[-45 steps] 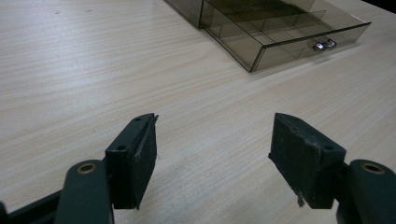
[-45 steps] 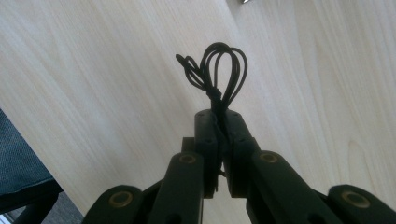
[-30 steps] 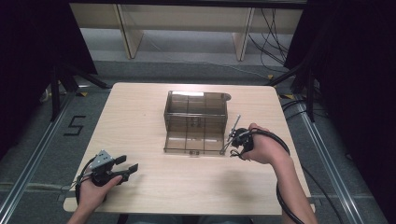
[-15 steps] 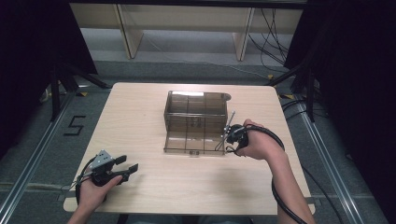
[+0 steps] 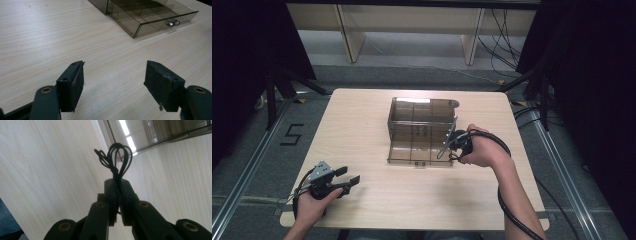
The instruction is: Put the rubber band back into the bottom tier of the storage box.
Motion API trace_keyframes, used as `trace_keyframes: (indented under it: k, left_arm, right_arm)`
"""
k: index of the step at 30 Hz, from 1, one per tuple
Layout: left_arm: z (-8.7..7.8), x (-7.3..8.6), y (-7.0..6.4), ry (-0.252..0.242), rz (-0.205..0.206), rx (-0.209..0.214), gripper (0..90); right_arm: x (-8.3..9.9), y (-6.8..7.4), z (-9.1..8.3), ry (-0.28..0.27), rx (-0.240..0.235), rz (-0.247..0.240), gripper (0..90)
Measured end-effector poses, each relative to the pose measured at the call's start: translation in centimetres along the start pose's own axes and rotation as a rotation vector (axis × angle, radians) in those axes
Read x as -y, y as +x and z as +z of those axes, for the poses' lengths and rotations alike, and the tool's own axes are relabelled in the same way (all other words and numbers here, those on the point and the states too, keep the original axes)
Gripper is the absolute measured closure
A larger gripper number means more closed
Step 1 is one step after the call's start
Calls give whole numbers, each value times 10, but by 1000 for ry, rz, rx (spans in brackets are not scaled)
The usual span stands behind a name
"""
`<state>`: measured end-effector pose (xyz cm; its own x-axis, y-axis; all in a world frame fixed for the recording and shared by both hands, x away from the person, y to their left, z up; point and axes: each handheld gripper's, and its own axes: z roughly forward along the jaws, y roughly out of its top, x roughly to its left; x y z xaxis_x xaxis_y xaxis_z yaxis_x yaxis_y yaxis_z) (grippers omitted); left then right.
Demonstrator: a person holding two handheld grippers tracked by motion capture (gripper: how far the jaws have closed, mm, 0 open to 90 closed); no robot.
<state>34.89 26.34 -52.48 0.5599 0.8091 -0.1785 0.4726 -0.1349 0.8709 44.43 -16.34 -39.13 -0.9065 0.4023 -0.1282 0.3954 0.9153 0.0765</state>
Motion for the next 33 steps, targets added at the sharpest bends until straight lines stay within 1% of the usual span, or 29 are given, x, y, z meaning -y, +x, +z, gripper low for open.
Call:
trace_keyframes:
  k: [1,2,3,6,9,11,12,14,19,22,23,24,29,30,31,32,33]
  left_arm:
    - [0,0,0,4,2,-3,313]
    - [0,0,0,3,2,-2,313]
    - [0,0,0,3,2,-3,313]
    - [0,0,0,3,1,-3,313]
    - [-1,0,0,6,3,-5,313]
    - [-1,0,0,6,5,-5,313]
    - [0,0,0,4,2,-3,313]
    - [0,0,0,3,3,-2,313]
    - [-1,0,-1,5,2,-4,313]
    - [-1,0,-1,5,2,-2,313]
    - [-1,0,-1,5,1,-2,313]
    - [-1,0,0,7,3,-2,313]
    - [-1,0,-1,5,1,-2,313]
    - [-1,0,-1,5,1,-3,313]
    - [-1,0,0,8,3,-3,313]
    - [-1,0,0,9,4,-3,313]
    - [-1,0,0,8,4,-3,313]
  right_arm:
    - [-1,-1,1,-9,-3,-24,864]
    - [-2,0,0,1,0,-7,864]
    - [-3,-1,0,-5,1,-18,864]
    - [-5,0,0,-4,3,-9,864]
    - [-6,0,1,-11,1,-23,864]
    - [-8,0,0,-11,0,-20,864]
    - [-8,-1,1,-12,-2,-27,864]
    - [-10,0,0,-3,-2,-21,864]
    - [-14,0,2,-9,-6,-38,864]
    - [-16,0,2,-11,-4,-34,864]
    - [-16,-1,3,-17,-8,-44,864]
    - [-17,0,3,-8,-3,-30,864]
    - [-18,0,6,-10,-5,-35,864]
    - [-19,1,6,-8,-8,-26,863]
    - [-19,1,6,-10,1,-22,863]
    - [-19,0,6,-13,-10,-35,863]
    - [-20,0,6,-12,-7,-34,863]
